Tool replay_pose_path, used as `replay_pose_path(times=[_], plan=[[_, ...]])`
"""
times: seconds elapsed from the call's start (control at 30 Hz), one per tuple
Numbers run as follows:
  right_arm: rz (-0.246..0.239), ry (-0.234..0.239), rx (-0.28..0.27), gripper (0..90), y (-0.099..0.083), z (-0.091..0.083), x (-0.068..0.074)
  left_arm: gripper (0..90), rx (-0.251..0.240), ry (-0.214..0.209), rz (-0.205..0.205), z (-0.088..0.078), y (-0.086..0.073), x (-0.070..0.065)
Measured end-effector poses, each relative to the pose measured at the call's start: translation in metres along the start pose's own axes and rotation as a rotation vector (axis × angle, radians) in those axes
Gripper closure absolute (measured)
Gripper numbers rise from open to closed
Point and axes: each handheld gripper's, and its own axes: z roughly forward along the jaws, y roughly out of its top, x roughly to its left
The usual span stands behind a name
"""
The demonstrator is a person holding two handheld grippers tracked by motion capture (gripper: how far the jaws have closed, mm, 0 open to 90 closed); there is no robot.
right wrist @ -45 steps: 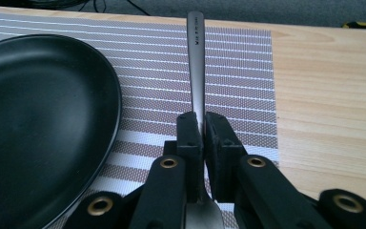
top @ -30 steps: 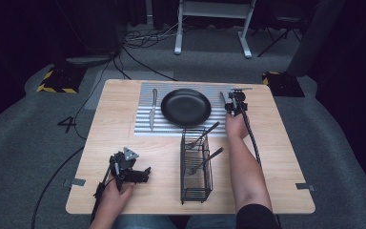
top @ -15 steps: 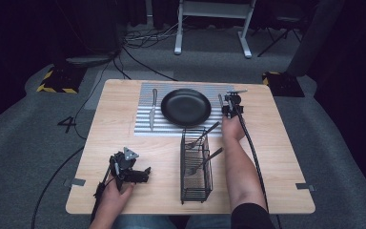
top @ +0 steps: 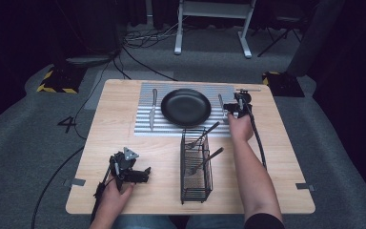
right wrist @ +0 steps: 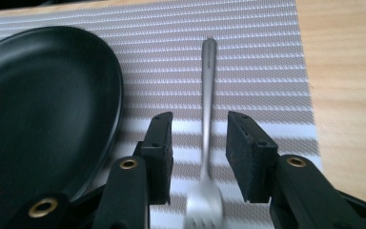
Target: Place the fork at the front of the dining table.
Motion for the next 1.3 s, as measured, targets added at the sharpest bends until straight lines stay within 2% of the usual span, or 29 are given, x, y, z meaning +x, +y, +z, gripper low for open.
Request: replay_pose_path(times=[0.2, 0.23, 0.27, 0.33, 0.4, 0.47, 0.6, 0.8, 0.83, 0.87, 0.97, 1.0, 1.1, 1.13, 1.2, 1.23, 1.27, 1.3], plan=[[-0.022, 0.003, 0.037, 64.4, -0.018, -0.016, -0.014, 0.4, 0.001, 0.000, 0.000, 0.000, 0.000, 0.000], [-0.042, -0.013, 0.055, 64.6, -0.027, -0.020, -0.018, 0.4, 0.001, 0.000, 0.000, 0.000, 0.000, 0.000], [-0.042, -0.013, 0.055, 64.6, -0.027, -0.020, -0.018, 0.4, 0.001, 0.000, 0.000, 0.000, 0.000, 0.000], [-0.065, -0.040, 0.086, 64.7, -0.039, -0.021, -0.023, 0.4, 0.001, 0.000, 0.001, 0.000, 0.000, 0.000], [-0.058, -0.036, 0.120, 64.7, -0.046, -0.018, -0.025, 0.4, 0.001, 0.000, 0.000, 0.000, 0.000, 0.000], [-0.050, -0.011, 0.115, 64.7, -0.051, -0.017, -0.025, 0.4, 0.001, 0.000, 0.001, 0.000, 0.000, 0.000], [-0.063, 0.008, 0.117, 64.6, -0.053, -0.015, -0.020, 0.4, 0.001, 0.000, 0.001, 0.000, 0.000, 0.000], [-0.067, 0.001, 0.116, 64.3, -0.053, -0.020, -0.020, 0.4, 0.001, 0.000, 0.001, 0.000, 0.000, 0.000], [-0.081, 0.010, 0.092, 63.4, -0.052, -0.029, -0.021, 0.4, 0.001, 0.000, 0.000, 0.000, 0.000, 0.000], [-0.081, 0.010, 0.092, 63.4, -0.052, -0.029, -0.021, 0.4, 0.001, 0.000, 0.001, 0.000, 0.000, 0.000], [-0.107, 0.029, 0.063, 58.5, -0.050, -0.051, -0.020, 0.4, 0.001, 0.000, 0.000, 0.000, 0.000, 0.000], [-0.145, 0.053, 0.025, 55.0, -0.050, -0.069, -0.019, 0.4, 0.001, 0.000, 0.000, 0.000, 0.000, 0.000], [-0.218, 0.094, -0.012, 48.0, -0.053, -0.095, -0.018, 0.4, 0.001, 0.000, 0.001, 0.000, 0.000, 0.000], [-0.249, 0.109, -0.018, 47.0, -0.055, -0.102, -0.017, 0.4, 0.001, -0.001, 0.000, 0.000, 0.000, 0.000], [-0.300, 0.122, 0.005, 47.2, -0.059, -0.118, -0.016, 0.4, 0.001, 0.000, 0.001, 0.000, 0.000, 0.000], [-0.300, 0.122, 0.005, 47.2, -0.059, -0.118, -0.016, 0.4, 0.001, 0.000, 0.001, 0.000, 0.000, 0.000], [-0.333, 0.153, -0.018, 46.2, -0.067, -0.135, -0.018, 0.4, 0.000, -0.001, 0.001, 0.000, 0.000, 0.000], [-0.333, 0.153, -0.018, 46.2, -0.067, -0.135, -0.018, 0.4, 0.000, -0.001, 0.001, 0.000, 0.000, 0.000]])
